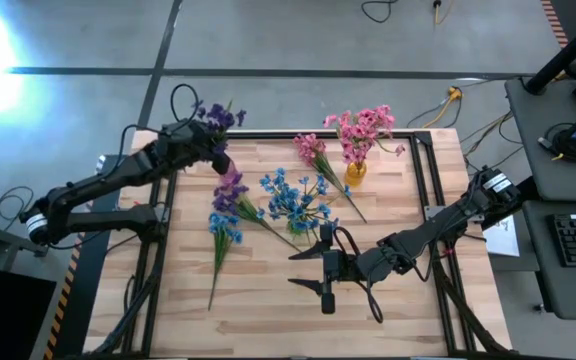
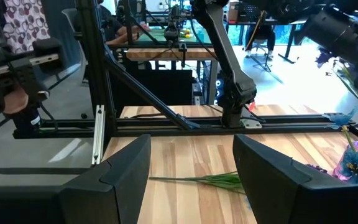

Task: Sort flowers into vase by color
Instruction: Put the right violet flowers into the violet vase

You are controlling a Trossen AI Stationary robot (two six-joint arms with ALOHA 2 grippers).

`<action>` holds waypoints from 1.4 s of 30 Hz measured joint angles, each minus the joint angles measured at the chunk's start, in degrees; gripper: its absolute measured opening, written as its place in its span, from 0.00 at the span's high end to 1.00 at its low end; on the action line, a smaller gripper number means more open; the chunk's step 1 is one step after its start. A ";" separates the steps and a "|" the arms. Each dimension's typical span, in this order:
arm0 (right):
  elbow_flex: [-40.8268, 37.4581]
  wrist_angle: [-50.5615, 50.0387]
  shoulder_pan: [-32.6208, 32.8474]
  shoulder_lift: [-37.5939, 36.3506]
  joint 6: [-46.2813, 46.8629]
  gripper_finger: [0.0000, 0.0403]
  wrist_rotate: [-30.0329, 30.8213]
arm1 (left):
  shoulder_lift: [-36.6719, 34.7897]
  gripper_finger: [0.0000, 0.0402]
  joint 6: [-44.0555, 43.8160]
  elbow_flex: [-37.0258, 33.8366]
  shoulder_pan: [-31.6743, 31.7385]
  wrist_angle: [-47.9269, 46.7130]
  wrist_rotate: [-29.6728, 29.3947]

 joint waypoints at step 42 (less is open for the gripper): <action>0.00 0.13 -0.06 0.00 -0.22 0.45 0.04 | -0.07 0.46 -9.70 27.96 -0.28 -33.05 0.12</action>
